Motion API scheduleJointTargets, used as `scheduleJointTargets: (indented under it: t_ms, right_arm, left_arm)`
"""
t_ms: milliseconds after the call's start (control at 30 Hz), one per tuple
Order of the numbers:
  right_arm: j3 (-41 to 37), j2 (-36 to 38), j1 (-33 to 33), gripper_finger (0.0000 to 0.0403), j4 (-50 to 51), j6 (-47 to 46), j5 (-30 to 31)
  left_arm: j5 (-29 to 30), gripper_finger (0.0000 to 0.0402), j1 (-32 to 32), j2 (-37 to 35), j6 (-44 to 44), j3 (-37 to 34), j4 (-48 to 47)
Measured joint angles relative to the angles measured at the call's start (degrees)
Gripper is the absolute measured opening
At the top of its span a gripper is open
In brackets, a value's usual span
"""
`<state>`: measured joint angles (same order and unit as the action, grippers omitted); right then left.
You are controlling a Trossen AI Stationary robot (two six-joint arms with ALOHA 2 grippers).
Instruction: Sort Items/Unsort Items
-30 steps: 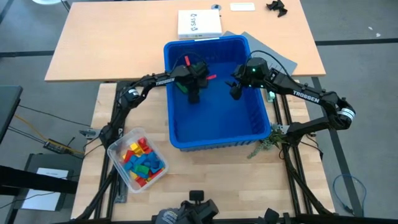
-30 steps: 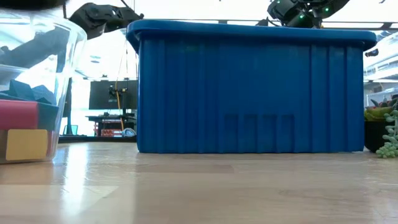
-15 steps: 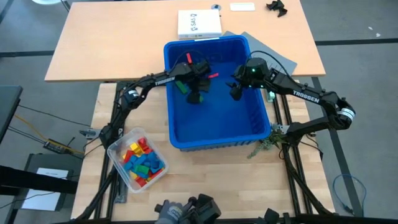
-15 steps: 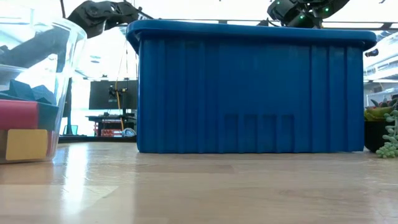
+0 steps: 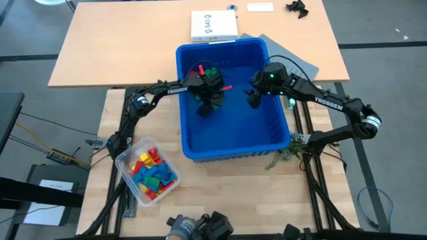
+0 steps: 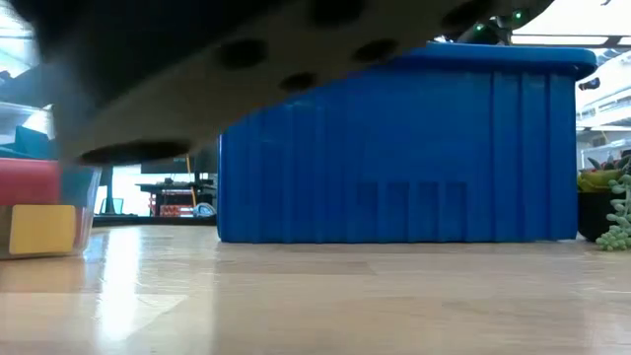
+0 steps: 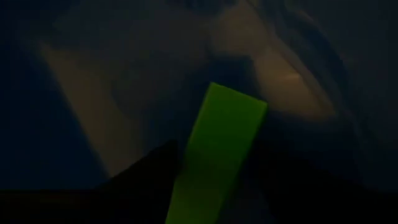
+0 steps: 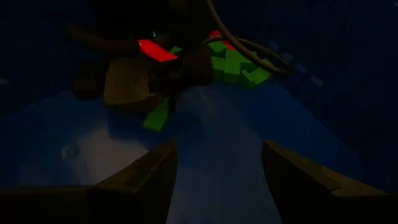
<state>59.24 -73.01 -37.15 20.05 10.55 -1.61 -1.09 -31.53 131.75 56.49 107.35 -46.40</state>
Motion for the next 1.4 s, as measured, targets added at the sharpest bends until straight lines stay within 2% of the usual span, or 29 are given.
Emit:
scheduleJointTargets:
  t_ms: [267,467,667,767,900,1200,1400]
  right_arm:
    - [0.0,0.0,0.0,0.0229,-0.8,0.0,0.0]
    - [0.0,0.0,0.0,0.0229,-0.7,0.2,0.0]
    - [0.0,0.0,0.0,0.023,-0.7,0.8,0.0]
    - [0.0,0.0,0.0,0.023,-0.9,1.1,0.0]
    - [0.0,0.0,0.0,0.023,-1.1,1.1,0.0]
    - [0.0,0.0,0.0,0.023,-0.9,1.2,0.0]
    - [0.0,0.0,-0.1,0.023,-1.0,1.2,0.0]
  left_arm:
    - [-1.5,0.0133,0.2,0.6,-2.1,-0.1,-1.3]
    - [-0.4,0.0133,0.7,1.0,-9.0,3.2,-4.3]
    - [-0.2,0.0133,1.8,0.7,-17.6,9.5,-9.1]
    - [0.2,0.0133,1.8,-0.3,-21.1,13.0,-15.1]
    - [-0.3,0.0133,2.0,-1.3,-25.6,17.2,-17.2]
    - [0.5,0.0133,3.8,-10.5,-32.7,18.7,-18.0]
    - [6.6,0.0133,5.6,-19.2,-37.6,18.7,-24.0]
